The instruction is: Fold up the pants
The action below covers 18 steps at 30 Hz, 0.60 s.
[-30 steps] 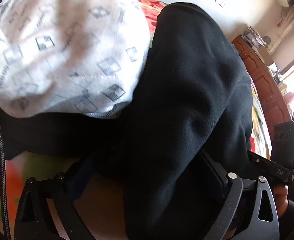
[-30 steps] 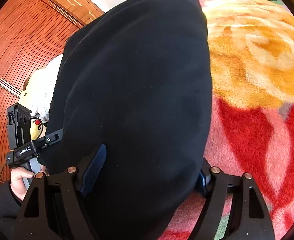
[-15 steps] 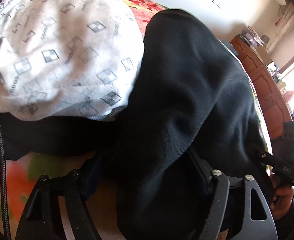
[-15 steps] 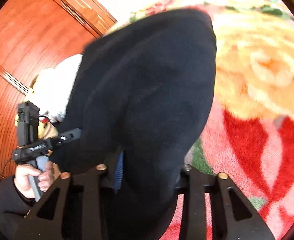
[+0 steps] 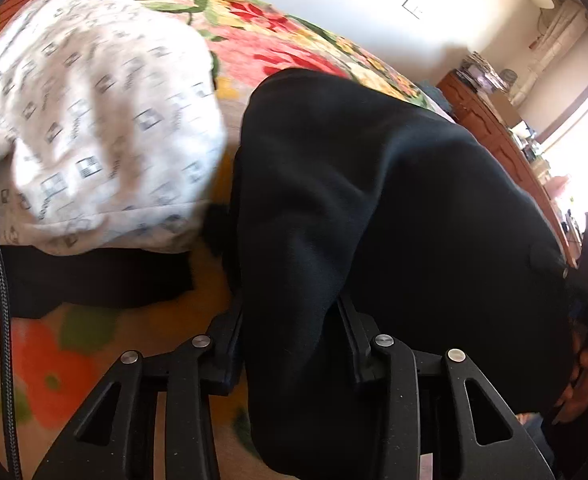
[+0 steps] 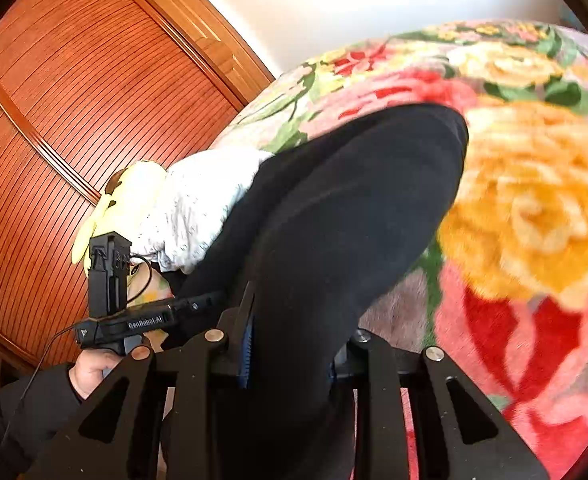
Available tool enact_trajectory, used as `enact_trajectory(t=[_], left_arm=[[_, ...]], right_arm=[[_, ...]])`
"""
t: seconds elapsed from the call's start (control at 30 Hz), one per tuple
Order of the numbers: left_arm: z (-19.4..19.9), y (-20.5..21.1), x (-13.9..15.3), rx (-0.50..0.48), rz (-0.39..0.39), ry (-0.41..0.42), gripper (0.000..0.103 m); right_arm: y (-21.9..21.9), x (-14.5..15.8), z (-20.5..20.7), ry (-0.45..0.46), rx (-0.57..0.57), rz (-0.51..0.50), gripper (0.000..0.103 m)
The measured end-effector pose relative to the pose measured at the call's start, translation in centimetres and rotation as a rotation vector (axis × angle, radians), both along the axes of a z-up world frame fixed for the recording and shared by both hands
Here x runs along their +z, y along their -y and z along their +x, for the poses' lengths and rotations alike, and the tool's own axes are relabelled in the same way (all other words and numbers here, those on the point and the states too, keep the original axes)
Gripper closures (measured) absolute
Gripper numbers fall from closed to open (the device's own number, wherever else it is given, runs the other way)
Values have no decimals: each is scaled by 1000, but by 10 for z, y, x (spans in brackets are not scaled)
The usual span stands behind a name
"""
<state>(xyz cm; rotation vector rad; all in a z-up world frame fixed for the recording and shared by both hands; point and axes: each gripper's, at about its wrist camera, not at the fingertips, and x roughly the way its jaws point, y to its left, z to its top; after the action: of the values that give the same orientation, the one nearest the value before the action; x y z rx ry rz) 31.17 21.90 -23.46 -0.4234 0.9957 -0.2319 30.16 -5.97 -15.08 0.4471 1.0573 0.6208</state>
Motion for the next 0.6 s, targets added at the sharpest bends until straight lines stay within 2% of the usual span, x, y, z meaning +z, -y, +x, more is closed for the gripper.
enact_trajectory(t=[0.13, 0.37, 0.47, 0.6], left_arm=[[4, -3, 20, 10, -37, 16, 67], [14, -29, 75, 39, -95, 81, 72], [14, -50, 98, 76, -111, 117, 73], [11, -96, 140, 141, -114, 172, 73]], right_arm=[[-8, 39, 14, 45, 16, -70, 76], [-32, 108, 40, 141, 64, -160, 76], [-54, 137, 55, 189, 94, -198, 76], [-89, 171, 75, 256, 136, -200, 76]])
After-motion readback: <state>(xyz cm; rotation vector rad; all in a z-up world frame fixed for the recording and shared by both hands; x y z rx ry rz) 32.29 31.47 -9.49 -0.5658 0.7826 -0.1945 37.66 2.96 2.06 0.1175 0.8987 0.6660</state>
